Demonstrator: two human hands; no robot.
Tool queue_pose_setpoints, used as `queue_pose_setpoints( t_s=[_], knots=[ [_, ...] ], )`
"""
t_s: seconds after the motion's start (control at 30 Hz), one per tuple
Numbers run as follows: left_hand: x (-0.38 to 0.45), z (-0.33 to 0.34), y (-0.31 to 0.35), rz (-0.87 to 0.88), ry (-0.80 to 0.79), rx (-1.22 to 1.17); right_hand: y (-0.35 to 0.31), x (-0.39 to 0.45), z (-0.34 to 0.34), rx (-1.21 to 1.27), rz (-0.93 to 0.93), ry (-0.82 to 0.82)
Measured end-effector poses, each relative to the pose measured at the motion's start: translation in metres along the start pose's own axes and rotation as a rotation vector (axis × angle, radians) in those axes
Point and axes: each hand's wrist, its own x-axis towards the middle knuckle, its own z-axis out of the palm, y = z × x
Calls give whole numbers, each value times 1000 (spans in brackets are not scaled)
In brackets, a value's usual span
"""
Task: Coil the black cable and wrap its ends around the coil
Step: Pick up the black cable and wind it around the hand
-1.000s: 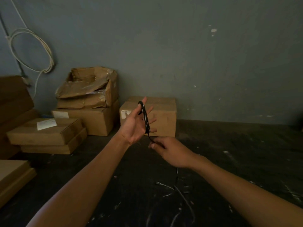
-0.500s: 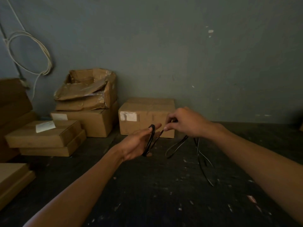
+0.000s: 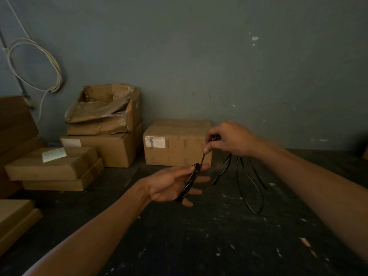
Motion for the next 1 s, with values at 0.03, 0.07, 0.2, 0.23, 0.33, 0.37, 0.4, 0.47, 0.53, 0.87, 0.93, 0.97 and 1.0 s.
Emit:
queue_pose_setpoints(
  t_s=[0.03,0.07,0.2,0.23,0.33,0.37,0.4,0.47,0.53,0.87,0.93,0.97,1.0],
  knots=[
    [-1,2,2,-2,-48,-11,3,0,1,37,0,-6],
    [-3,3,4,4,-94,-29,7,0,2,93,-2,-6],
    [-9,6,12,82,-257,-128,25,-1,13,245,8,64],
    [-10,7,14,103,-287,-161,30,-1,17,266,9,79],
    [-9,11,19,173,-346,-213,39,-2,31,363,16,93],
    [-8,13,21,201,-349,-223,39,-3,37,390,25,91],
    [-7,15,23,229,-346,-240,39,-4,42,428,32,85],
    [-6,19,28,280,-339,-287,35,-8,56,560,35,77],
    [-3,23,34,327,-329,-326,27,-13,72,677,35,76],
    [9,18,51,488,-114,-452,-13,-25,128,972,181,-53],
    [10,13,55,522,-24,-450,-18,-28,133,941,199,-95],
    [10,10,57,540,20,-457,-20,-31,136,921,205,-121],
    [10,4,60,560,71,-464,-21,-34,138,896,205,-161]
  ],
)
